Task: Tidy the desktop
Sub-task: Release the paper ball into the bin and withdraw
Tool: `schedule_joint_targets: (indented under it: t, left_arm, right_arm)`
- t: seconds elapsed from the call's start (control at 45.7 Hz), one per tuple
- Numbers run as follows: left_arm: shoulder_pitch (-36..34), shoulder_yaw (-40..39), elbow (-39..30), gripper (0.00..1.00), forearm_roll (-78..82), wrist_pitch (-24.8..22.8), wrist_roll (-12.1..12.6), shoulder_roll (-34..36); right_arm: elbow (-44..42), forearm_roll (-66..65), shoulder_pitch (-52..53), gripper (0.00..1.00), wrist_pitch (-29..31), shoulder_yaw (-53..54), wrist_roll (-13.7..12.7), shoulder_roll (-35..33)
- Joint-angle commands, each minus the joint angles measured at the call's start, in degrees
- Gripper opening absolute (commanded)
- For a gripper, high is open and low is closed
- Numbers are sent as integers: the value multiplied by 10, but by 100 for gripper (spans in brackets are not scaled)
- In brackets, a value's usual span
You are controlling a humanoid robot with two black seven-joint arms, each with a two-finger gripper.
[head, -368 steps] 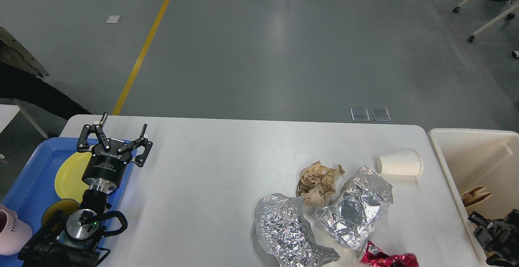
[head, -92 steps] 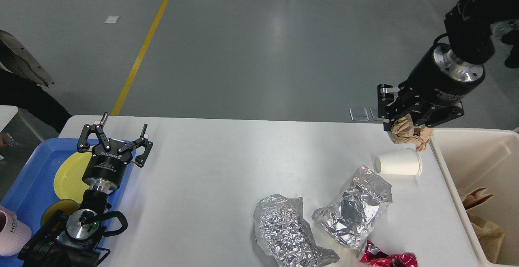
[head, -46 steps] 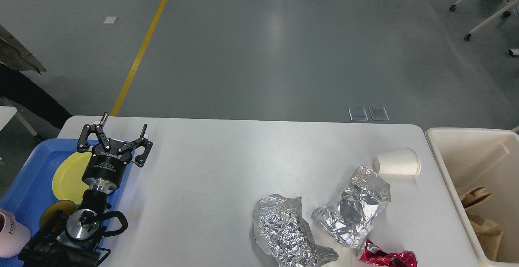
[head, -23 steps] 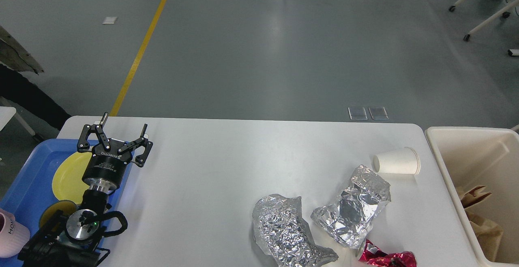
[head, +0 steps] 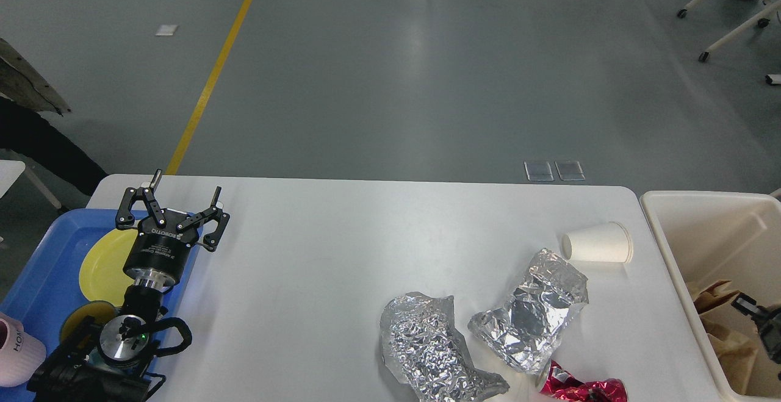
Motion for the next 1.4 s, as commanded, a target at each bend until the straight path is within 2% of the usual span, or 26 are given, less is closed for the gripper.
schedule_joint_targets:
  t: [0.0,0.153,0.175,0.263,0.328,0.832,0.919,1.095,1.182,1.248,1.379]
  left_arm:
    - [0,0,0,97,-1,0,0,0]
    - [0,0,0,97,0,0,0,0]
    - [0,1,0,97,0,0,0,0]
    - [0,1,0,97,0,0,0,0]
    - [0,0,0,97,0,0,0,0]
    - [0,0,0,97,0,0,0,0]
    - [0,0,0,97,0,0,0,0]
    - [0,1,0,97,0,0,0,0]
    - [0,0,0,97,0,0,0,0]
    - [0,0,0,97,0,0,0,0]
    - [0,1,0,97,0,0,1,0]
  right_arm:
    - [1,1,-22,0,-9,3,-4,7]
    - [6,1,-29,0,-9,3,-4,14]
    - [5,1,-32,3,-9,3,-3,17]
    - [3,1,-39,63,-20,2,-2,23]
    - [5,0,-39,100,-41,2,-2,29]
    - [22,-1,-33,100,-47,3,-2,32]
    - [42,-1,-12,100,-47,3,-2,26]
    - [121,-12,69,100,-34,-3,-6,-29]
    - [180,-40,132,100,-14,-7,-22,-58]
    - [229,-79,191,100,14,-8,-45,-78]
    - [352,-156,327,100,95,-11,-84,-112]
